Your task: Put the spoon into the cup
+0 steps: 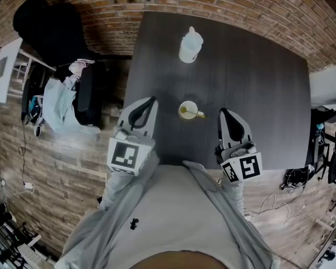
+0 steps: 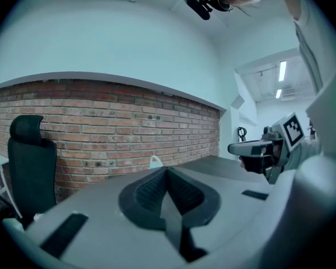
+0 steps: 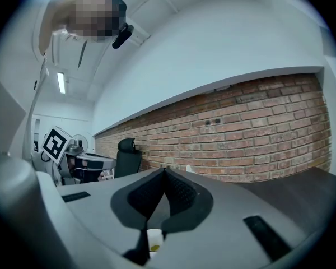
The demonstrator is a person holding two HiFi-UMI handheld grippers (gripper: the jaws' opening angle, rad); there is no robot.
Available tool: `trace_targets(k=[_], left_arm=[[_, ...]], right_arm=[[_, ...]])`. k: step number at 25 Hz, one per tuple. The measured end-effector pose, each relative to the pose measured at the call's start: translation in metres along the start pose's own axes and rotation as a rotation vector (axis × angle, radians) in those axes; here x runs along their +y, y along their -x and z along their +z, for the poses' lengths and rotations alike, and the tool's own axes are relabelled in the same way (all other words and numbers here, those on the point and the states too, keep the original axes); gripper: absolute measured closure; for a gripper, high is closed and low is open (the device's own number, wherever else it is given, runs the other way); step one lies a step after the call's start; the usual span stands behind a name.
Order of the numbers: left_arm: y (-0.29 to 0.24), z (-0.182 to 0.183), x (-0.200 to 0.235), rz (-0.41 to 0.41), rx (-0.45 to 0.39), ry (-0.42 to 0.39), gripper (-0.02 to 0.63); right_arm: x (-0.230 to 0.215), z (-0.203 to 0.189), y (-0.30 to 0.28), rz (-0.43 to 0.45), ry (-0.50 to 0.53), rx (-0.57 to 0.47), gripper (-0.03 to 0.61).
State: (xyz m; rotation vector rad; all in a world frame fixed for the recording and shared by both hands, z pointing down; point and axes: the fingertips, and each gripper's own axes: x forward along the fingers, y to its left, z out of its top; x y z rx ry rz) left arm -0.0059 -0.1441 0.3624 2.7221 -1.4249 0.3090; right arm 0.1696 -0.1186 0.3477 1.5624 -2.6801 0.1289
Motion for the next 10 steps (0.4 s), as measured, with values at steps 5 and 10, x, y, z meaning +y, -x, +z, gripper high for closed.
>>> trace_targets(k=[5,10], left_arm=[[-0.0025,-0.0037,0.0012,0.02,0.023,0.047,0.595],[-0.0064,-0.007,0.001,0.006,0.012,-0.008,0.594]], right_arm=[[-0.0051,-0.0034,-0.0011,-0.011,-0.011,0.0,0.561],[-0.0078,-0.0047,0.0017,-0.014,-0.027,-0.016,0.562]])
